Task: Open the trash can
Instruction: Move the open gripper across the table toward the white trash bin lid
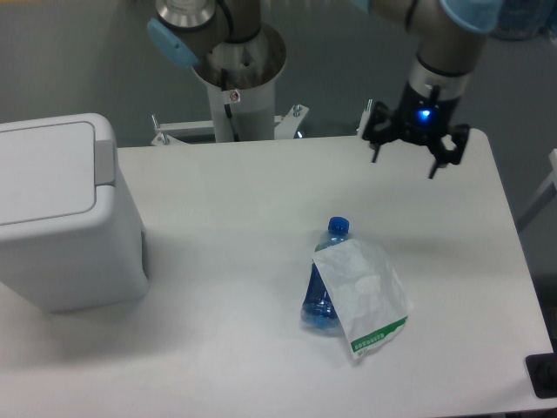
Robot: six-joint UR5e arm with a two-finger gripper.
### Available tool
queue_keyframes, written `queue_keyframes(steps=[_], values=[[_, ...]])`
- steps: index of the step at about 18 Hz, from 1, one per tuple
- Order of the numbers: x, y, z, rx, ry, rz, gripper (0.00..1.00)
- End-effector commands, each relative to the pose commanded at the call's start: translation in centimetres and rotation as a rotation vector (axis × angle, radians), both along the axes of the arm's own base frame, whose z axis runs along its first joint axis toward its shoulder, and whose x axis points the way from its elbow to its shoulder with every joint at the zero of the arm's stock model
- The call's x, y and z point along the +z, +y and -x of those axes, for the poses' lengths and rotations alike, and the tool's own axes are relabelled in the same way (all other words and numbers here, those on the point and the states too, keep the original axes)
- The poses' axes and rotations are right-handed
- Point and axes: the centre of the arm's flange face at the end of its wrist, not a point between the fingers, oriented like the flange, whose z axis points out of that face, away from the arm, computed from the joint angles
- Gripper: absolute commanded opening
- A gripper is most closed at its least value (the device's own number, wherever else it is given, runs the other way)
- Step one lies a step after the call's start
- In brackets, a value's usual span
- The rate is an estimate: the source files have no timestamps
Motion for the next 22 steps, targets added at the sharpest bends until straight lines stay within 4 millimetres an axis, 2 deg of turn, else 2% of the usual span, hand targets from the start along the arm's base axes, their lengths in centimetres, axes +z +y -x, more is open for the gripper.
queue_keyframes(steps=[2,8,11,16,20,22], values=[[0.8,2.1,-2.2,0.008,-0.029,-0.045,1.00],[1.7,6.9,-7.0,0.087,-0.176,-0.170,1.00],[2.7,7.9,-8.5,0.115,-0.245,-0.230,1.00],[4.6,9.4,-13.4,0.109,-0.271,-0.245,1.00],[4.9,11.0,-17.6,0.043,-0.282,-0.235,1.00],[4.8,10.9,-19.2,0.028,-0.285,-0.231,1.00]])
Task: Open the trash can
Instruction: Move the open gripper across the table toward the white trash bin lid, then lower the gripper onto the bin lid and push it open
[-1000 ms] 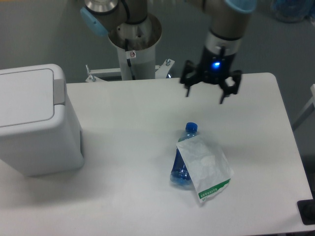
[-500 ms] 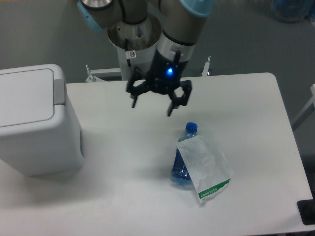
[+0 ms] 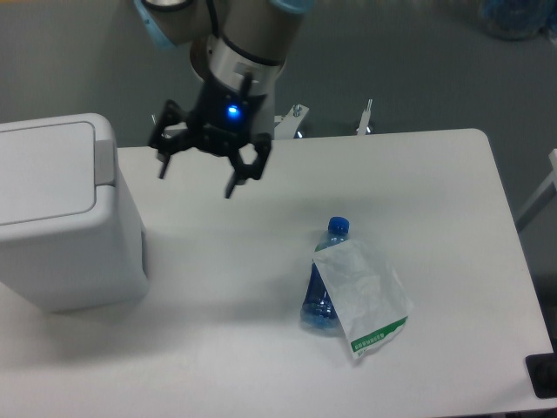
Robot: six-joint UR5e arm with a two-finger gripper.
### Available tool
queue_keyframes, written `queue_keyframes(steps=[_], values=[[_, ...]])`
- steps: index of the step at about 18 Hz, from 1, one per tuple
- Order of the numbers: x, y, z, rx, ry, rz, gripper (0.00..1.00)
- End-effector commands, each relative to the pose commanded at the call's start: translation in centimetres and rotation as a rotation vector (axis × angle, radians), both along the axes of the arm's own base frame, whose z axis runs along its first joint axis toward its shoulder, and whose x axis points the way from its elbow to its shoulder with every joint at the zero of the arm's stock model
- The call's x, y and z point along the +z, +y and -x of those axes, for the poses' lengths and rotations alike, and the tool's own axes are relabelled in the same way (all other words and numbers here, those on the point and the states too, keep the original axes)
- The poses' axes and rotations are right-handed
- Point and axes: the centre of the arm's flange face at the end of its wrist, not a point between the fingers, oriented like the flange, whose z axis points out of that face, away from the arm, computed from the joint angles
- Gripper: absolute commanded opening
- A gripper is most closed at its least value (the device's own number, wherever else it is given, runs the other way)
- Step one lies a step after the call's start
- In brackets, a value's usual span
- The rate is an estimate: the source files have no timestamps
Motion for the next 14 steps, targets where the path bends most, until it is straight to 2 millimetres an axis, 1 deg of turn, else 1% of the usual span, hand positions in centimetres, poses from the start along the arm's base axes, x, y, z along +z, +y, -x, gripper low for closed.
queue_keyframes(steps=[3,6,9,14], values=[[-0.2,-1.0,-1.2,-0.005,0.014,-0.014,1.00],[-1.3,-1.3,-1.5,-0.006,0.020,-0.018,1.00],[-2.3,-0.6,-1.3,-0.010,0.015,-0.011,1.00],[-3.1,0.2,-2.1,-0.026,-0.002,0.004,1.00]])
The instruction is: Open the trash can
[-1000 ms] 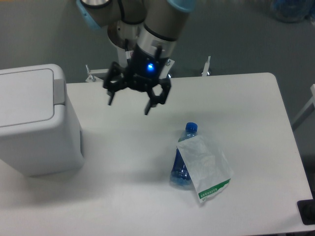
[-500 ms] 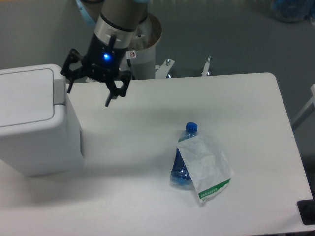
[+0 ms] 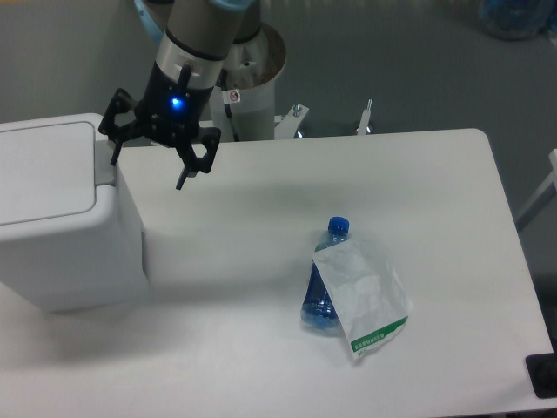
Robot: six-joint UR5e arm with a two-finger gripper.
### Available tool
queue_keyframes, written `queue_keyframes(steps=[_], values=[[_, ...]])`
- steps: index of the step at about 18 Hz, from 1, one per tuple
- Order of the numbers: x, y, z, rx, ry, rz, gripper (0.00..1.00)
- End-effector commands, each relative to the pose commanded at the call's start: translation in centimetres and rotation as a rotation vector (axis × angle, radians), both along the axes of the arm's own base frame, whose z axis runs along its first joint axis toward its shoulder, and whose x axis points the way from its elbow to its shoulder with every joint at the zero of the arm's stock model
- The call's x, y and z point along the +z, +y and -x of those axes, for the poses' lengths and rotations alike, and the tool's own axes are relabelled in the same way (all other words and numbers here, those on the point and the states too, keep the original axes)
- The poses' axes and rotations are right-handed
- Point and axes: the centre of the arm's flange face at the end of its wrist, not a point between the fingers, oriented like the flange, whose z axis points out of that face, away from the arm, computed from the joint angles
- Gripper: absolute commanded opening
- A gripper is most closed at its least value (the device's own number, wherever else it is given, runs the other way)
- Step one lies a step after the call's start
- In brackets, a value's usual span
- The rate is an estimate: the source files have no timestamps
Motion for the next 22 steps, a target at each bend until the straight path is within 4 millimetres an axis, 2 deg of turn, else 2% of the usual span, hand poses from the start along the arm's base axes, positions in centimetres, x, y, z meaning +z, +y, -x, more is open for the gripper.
queue_keyframes(steps=[9,12,15,17,20,22], values=[[-1.5,0.9,0.5,-0.004,-0.014,0.022,1.00],[-0.7,1.1,0.7,0.000,-0.007,0.011,1.00],[1.4,1.4,1.2,0.030,0.004,-0.010,1.00],[2.7,1.4,2.3,0.050,0.016,-0.031,1.00],[4.7,0.2,5.7,0.108,0.049,-0.060,1.00],[5.9,-1.2,8.8,0.154,0.081,-0.078,1.00]])
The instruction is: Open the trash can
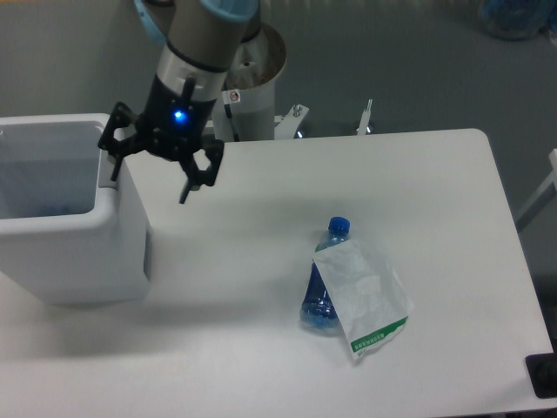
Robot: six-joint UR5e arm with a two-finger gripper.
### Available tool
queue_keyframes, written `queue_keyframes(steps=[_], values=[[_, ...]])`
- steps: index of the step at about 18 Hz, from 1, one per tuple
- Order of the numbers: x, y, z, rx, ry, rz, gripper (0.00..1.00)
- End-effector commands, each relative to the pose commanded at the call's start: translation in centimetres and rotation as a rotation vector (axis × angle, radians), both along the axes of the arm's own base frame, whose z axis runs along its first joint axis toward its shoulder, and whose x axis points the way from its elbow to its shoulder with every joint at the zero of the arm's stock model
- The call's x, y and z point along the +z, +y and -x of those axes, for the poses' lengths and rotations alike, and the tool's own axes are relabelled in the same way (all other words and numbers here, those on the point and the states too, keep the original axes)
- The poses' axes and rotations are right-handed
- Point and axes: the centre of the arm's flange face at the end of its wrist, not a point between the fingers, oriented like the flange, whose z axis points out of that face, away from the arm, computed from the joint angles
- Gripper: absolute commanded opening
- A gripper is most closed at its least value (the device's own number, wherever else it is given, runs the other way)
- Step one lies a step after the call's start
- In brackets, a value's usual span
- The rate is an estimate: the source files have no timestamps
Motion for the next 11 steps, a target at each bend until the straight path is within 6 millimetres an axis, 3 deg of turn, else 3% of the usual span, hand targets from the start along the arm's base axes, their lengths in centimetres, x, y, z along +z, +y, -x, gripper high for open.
queue_keyframes(steps=[2,4,6,9,11], values=[[0.8,-1.6,2.9,0.035,0.033,-0.014,1.00],[0.1,-3.4,6.2,0.020,0.089,-0.013,1.00],[-1.5,-4.5,9.5,-0.038,0.189,0.016,1.00],[-4.7,-8.0,14.7,-0.087,0.330,0.150,1.00],[-7.4,-8.6,17.3,-0.125,0.359,0.226,1.00]])
